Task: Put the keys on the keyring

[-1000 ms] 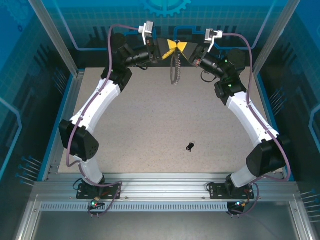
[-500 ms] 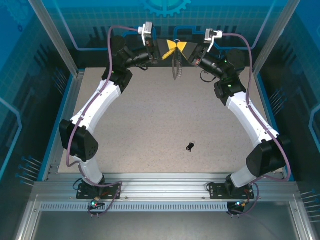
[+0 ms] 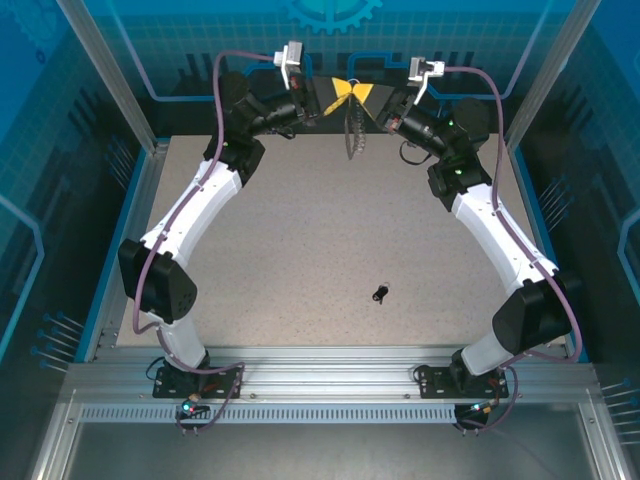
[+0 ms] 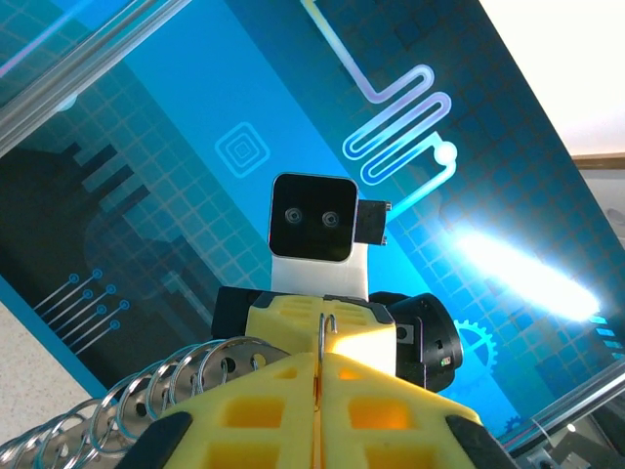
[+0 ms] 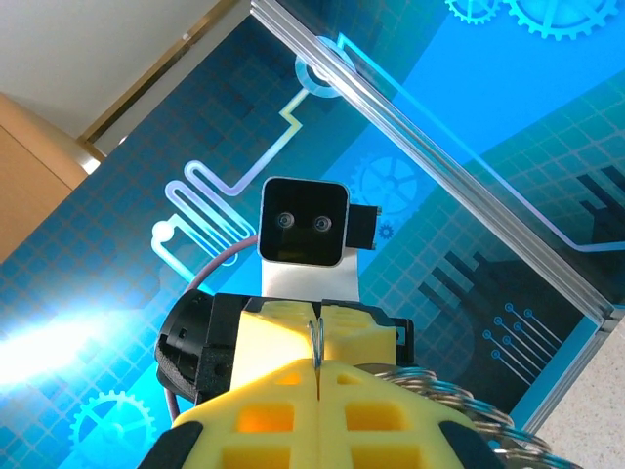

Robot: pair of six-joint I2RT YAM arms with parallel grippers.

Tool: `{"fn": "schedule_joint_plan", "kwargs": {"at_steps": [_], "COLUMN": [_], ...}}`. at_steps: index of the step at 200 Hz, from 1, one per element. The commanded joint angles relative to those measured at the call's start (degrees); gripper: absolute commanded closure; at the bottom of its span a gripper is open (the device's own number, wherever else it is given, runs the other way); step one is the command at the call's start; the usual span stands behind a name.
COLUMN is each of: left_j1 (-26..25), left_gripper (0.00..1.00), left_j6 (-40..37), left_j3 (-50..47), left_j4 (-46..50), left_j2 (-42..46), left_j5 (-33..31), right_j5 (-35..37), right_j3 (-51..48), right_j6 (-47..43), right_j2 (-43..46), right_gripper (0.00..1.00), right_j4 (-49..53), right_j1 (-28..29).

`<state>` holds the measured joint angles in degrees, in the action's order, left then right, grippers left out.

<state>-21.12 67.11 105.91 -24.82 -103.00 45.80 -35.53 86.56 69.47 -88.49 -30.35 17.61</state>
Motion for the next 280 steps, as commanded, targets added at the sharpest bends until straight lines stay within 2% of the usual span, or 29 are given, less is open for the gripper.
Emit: {"fn": "schedule_joint_plan", "kwargs": {"at_steps": [1, 13, 52, 78, 90, 105, 146, 184, 203, 229, 247, 280], "left_j1": [-0.4, -0.3, -0.3, -0.1, 0.1, 0.5, 0.6, 0.6, 0.6, 0.6, 0.6, 0.5], "left_gripper": [0.97, 1.0, 1.0, 1.0, 1.0, 1.0, 1.0, 1.0, 1.0, 1.0, 1.0, 1.0], "left_j6": [0.4, 0.6, 0.1, -2.5, -4.7, -7.1, -19.4, -33.9, -39.2, -43.5, -43.4, -42.5], "left_j3": [-0.8, -1.3, -1.5, -2.5, -3.6, -5.2, -8.9, -13.4, -14.7, -17.3, -19.4, -20.9], "left_j4": [-4.3, -5.0, -6.4, -5.5, -4.0, -2.5, 8.7, 21.5, 27.0, 31.0, 30.3, 29.7], "left_j2": [1.9, 2.0, 2.2, 3.4, 4.5, 5.8, 9.9, 14.4, 15.7, 17.5, 18.7, 19.6], "left_j5": [-0.1, -0.3, -0.1, 0.0, 0.0, 0.1, 0.1, -3.7, -5.5, -8.0, -8.1, -7.7], "right_j5": [0.5, 0.5, -0.2, 1.8, 2.8, 4.7, 8.4, 12.2, 15.4, 22.8, 27.1, 27.4], "right_j3": [0.5, 0.7, 1.2, -0.9, -2.4, -4.6, -6.3, -12.9, -18.2, -25.6, -28.9, -33.5], "right_j6": [0.1, 0.3, -0.6, -2.4, -3.8, -5.9, -18.9, -27.9, -29.5, -31.0, -31.8, -30.9], "right_j2": [0.7, 0.5, 0.7, 3.5, 5.8, 9.1, 13.5, 14.0, 14.3, 13.9, 12.2, 10.1], "right_gripper": [1.0, 1.0, 1.0, 0.58, 0.5, 0.47, 0.46, 0.5, 0.55, 0.57, 0.61, 0.65], "right_j4": [-1.8, -1.9, -0.1, 5.1, 9.3, 17.4, 49.6, 67.8, 72.6, 75.7, 77.4, 75.2], "right_j1": [1.2, 1.2, 1.5, -0.4, -2.4, -5.0, -9.3, -9.1, -8.3, -4.6, -2.3, 0.8]}}
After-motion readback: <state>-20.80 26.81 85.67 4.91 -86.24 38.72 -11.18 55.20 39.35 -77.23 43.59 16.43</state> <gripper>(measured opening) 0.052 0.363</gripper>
